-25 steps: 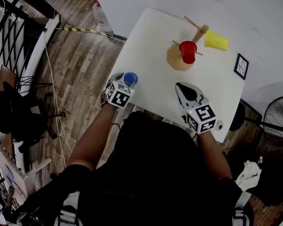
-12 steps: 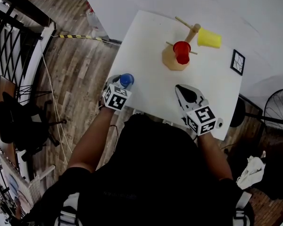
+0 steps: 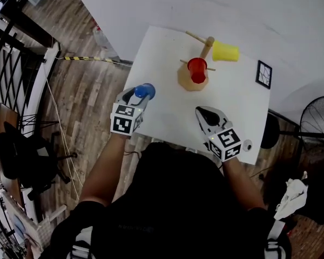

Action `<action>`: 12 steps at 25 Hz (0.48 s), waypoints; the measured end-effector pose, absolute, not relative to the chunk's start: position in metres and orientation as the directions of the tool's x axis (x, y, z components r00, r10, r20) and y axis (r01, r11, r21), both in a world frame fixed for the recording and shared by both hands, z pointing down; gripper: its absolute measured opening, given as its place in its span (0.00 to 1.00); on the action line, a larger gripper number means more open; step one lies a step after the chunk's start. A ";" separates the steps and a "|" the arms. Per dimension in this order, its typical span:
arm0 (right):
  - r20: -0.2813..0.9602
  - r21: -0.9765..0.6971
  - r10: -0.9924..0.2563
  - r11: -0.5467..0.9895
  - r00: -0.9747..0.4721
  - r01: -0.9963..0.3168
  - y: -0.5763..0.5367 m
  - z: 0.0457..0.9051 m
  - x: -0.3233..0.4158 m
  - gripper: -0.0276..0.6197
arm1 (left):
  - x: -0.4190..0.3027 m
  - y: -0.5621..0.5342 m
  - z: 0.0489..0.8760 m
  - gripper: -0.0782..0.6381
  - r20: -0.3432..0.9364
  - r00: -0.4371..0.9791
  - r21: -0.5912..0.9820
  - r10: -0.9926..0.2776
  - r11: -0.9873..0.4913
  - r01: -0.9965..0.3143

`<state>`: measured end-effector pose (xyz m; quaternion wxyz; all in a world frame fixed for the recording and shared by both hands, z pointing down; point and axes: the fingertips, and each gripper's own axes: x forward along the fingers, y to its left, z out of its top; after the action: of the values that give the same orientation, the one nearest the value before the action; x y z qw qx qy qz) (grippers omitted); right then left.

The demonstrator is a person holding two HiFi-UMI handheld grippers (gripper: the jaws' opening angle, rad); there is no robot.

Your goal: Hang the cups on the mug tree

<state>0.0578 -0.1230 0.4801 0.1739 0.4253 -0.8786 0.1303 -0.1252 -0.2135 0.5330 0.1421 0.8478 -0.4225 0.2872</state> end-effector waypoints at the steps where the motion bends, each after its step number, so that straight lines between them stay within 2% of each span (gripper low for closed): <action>1: 0.416 -0.082 -0.705 0.600 -0.575 -0.796 -0.123 0.480 0.060 0.05 | -0.121 -0.217 0.521 0.44 0.575 0.502 0.014 -0.646 -0.605 -0.796; 7: 0.408 -0.080 -0.728 0.573 -0.551 -0.816 -0.122 0.476 0.073 0.05 | -0.100 -0.240 0.438 0.44 0.377 0.601 0.022 -0.705 -0.641 -0.767; 12: 0.397 -0.080 -0.747 0.550 -0.533 -0.831 -0.121 0.474 0.081 0.05 | -0.088 -0.264 0.384 0.44 0.260 0.663 0.066 -0.702 -0.672 -0.738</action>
<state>0.0810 -0.1210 0.4739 0.1603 0.4558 -0.8657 0.1309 -0.0878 -0.2642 0.3845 0.0831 0.9080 -0.3964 0.1071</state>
